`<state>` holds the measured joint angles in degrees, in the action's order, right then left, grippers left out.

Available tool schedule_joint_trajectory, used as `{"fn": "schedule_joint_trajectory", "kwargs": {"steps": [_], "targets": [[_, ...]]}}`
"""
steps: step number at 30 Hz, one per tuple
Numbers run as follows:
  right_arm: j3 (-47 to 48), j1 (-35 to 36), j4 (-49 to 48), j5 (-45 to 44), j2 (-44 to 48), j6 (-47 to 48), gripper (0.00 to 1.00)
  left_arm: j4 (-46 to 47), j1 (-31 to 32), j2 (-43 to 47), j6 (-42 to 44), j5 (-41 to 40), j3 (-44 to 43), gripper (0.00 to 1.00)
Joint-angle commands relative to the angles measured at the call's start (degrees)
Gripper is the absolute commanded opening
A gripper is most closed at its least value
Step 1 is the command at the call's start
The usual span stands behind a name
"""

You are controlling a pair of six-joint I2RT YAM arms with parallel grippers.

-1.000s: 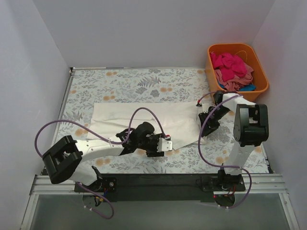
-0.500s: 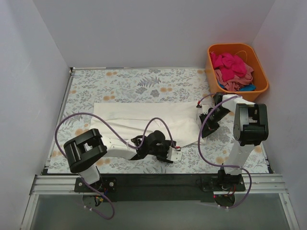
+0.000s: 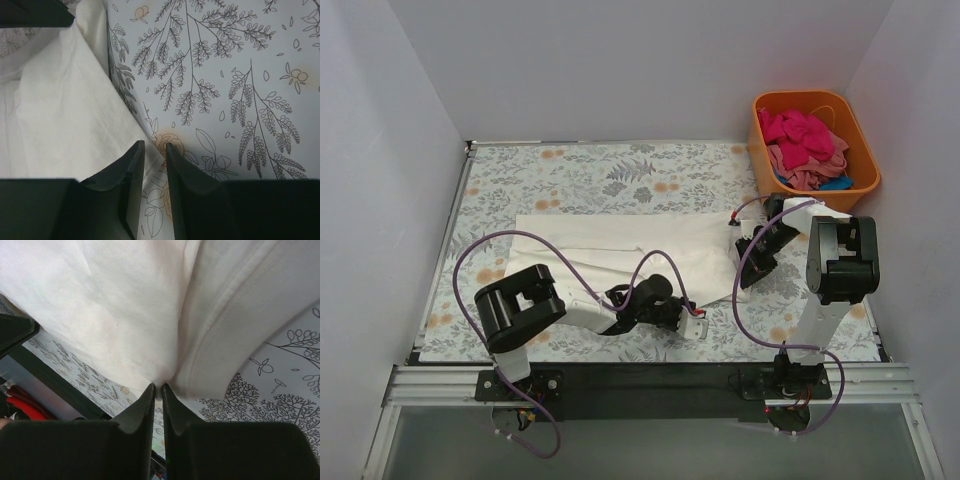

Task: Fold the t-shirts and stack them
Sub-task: Fold the tshirt

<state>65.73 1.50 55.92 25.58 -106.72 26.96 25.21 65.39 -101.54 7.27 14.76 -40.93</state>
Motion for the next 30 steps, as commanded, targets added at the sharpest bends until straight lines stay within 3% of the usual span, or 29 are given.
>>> {"fn": "schedule_joint_trajectory", "kwargs": {"steps": [1,7,14,26,30], "targets": [[-0.17,-0.27,1.29,0.34,1.42,1.08,0.16,-3.41,-0.34,0.28,-1.46,-0.44,-0.47,0.26],[0.18,-0.27,1.56,0.52,1.42,1.52,0.15,-8.24,-1.57,1.25,-4.01,1.84,-1.96,0.31],[1.06,-0.27,2.17,0.78,1.25,1.6,0.13,-13.25,-3.24,-1.21,-6.56,4.3,-5.39,0.28],[2.73,-0.27,4.02,2.63,1.42,1.78,0.11,-21.69,-3.51,-4.63,-10.87,5.89,-9.96,0.0],[3.34,-0.27,4.55,2.89,1.6,1.87,0.08,-22.84,-4.39,-3.5,-11.66,6.77,-10.75,0.0]]}}
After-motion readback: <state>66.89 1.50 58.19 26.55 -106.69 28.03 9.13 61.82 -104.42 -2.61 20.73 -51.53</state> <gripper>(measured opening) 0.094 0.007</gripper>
